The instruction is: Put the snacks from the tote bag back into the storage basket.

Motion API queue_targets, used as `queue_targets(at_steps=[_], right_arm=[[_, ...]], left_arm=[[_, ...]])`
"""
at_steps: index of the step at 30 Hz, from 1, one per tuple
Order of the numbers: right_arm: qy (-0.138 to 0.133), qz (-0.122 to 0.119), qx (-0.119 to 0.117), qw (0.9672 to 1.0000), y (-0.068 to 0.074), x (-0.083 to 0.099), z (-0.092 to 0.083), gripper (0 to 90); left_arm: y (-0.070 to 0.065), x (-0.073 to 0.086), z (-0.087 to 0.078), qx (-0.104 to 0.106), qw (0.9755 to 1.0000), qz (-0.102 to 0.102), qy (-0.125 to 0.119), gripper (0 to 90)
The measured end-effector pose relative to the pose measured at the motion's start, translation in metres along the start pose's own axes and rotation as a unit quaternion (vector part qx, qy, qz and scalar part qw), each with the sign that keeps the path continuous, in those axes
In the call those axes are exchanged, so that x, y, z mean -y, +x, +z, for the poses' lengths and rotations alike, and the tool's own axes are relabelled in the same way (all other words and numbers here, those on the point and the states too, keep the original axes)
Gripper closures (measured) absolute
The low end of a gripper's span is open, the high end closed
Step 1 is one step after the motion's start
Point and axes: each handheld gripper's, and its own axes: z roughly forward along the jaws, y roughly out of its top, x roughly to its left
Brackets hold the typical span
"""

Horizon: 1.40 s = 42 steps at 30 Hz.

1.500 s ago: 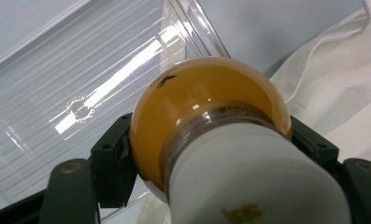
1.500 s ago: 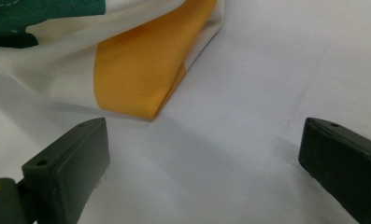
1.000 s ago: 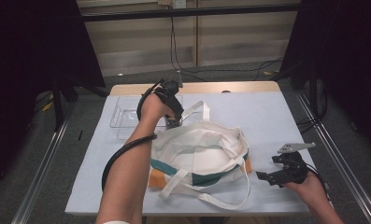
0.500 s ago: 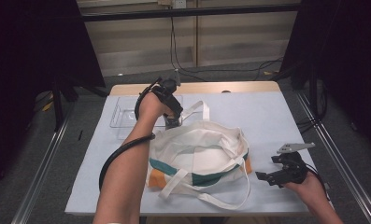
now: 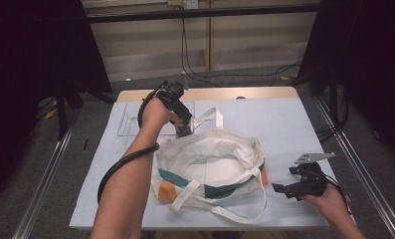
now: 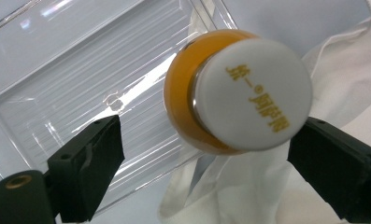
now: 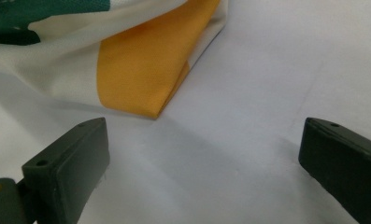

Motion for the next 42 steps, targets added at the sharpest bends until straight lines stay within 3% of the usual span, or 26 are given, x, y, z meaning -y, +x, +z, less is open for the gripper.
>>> queue_targets(at_steps=[5, 24, 42], right_arm=[[0.0, -0.001, -0.002, 1.0, 0.0, 0.0, -0.001, 1.8], [0.0, -0.001, -0.006, 1.0, 0.001, -0.003, 0.002, 1.8], [-0.001, 0.003, -0.003, 1.0, -0.001, -0.006, 0.002, 1.8]], left_arm=[[0.002, 0.005, -0.005, -0.002, 1.0, -0.007, -0.004, 8.7], [0.005, 0.029, -0.02, -0.003, 0.9998, -0.005, -0.018, 5.8], [0.005, 0.053, -0.03, 0.017, 0.9993, 0.004, -0.032, 6.7]])
